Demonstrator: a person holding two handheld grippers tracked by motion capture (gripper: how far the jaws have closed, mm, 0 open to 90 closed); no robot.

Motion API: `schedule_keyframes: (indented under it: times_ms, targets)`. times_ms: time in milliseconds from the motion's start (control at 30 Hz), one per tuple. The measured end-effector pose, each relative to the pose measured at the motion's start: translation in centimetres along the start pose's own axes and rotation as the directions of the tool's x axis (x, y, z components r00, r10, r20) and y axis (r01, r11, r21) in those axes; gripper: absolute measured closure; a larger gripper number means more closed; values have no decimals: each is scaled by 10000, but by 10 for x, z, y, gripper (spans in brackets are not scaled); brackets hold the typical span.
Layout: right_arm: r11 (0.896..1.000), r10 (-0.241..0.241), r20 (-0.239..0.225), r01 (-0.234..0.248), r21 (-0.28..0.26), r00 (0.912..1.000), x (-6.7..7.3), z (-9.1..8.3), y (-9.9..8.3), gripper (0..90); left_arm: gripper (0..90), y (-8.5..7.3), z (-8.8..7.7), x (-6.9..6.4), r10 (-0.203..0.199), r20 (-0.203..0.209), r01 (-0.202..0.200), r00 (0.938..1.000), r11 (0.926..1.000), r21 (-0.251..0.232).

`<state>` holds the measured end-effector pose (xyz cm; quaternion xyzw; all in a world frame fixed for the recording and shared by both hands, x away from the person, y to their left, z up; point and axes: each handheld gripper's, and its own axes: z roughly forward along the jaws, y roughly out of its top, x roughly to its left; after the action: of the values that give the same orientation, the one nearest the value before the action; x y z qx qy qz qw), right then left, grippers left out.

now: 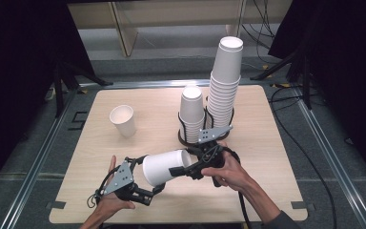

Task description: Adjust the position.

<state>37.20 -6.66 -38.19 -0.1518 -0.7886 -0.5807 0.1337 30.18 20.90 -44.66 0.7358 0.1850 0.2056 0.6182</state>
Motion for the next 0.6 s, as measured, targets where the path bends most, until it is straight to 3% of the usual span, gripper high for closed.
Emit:
schedule_keyframes:
  times_ms: [233,567,600]
  targets:
    - [10000,57,-200,-55,80,9998,-4,9,-5,242,0,0,1,-2,21,240,-14,9997,9996,-275]
    - [9992,369,-226,-365,185,9991,-5,10,-7,242,12,-1,-2,-1,79,318,-76,9995,9999,-87]
    - [9994,303,-236,-299,180,9993,-5,10,-8,242,17,-2,0,-1,-19,406,31,9992,9996,-294]
